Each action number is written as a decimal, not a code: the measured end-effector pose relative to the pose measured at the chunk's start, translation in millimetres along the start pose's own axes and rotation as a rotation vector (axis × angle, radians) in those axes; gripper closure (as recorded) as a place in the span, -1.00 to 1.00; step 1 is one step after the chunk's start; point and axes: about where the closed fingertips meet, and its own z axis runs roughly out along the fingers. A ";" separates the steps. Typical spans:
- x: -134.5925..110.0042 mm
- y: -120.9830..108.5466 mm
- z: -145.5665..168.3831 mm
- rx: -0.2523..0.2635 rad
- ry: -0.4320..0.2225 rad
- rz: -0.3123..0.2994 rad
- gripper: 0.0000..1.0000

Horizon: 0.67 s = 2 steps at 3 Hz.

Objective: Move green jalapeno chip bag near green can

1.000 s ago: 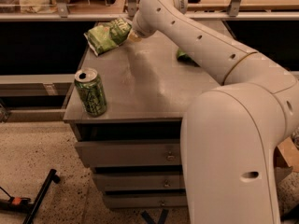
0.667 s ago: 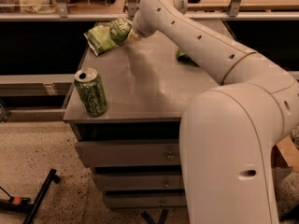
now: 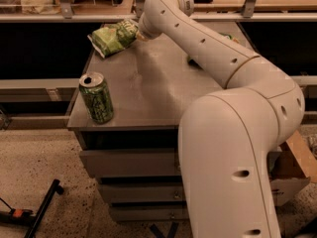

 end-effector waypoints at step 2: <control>4.6 -0.4 3.4 0.002 0.007 0.003 -0.36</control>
Offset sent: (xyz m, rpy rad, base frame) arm 0.0039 -0.0076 -0.0001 -0.0022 -0.0022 -0.0130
